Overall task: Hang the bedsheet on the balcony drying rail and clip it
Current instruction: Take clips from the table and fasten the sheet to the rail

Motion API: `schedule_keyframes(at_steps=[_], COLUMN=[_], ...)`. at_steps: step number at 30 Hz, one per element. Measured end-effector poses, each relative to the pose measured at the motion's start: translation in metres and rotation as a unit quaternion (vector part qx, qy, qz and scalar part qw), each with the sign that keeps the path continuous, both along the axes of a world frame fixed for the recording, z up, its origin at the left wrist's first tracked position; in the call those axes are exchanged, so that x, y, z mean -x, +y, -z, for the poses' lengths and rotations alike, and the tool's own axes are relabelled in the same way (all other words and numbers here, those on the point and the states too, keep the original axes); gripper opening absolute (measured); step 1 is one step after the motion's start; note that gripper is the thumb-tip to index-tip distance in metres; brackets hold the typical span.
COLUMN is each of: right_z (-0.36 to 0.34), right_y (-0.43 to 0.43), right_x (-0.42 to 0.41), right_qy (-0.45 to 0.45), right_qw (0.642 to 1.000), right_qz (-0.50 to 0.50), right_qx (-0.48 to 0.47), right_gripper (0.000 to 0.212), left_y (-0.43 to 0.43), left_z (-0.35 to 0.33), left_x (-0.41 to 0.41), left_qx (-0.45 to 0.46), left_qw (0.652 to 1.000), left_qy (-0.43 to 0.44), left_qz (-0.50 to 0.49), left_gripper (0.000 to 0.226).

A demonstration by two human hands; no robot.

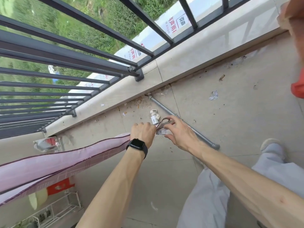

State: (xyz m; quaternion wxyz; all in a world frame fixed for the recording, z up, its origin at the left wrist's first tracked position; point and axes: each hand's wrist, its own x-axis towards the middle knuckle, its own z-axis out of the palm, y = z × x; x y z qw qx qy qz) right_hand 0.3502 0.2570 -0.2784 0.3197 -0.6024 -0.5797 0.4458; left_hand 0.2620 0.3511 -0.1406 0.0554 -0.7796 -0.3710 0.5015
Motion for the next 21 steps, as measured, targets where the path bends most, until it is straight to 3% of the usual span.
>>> schedule_keyframes(at_steps=[7,14,21], right_z=[-0.006,-0.023,-0.021], right_y=[-0.016,-0.002,0.01], right_x=[-0.03,-0.033,-0.01], right_qy=[0.026,-0.002,-0.041], right_qw=[0.992,0.985,0.99], right_qz=[0.112,0.05,-0.06], right_qx=[-0.048,-0.166,-0.122], right_gripper=[0.026,0.016,0.014], left_y=[-0.002,-0.006,-0.008], left_z=[0.001,-0.003,0.0], left_x=[0.007,0.0,0.002], left_qx=[-0.043,0.007,0.043], left_qw=[0.996,0.998,0.992], left_qy=[-0.031,0.015,0.033], left_qz=[-0.076,0.068,0.115], left_gripper=[0.012,0.028,0.028])
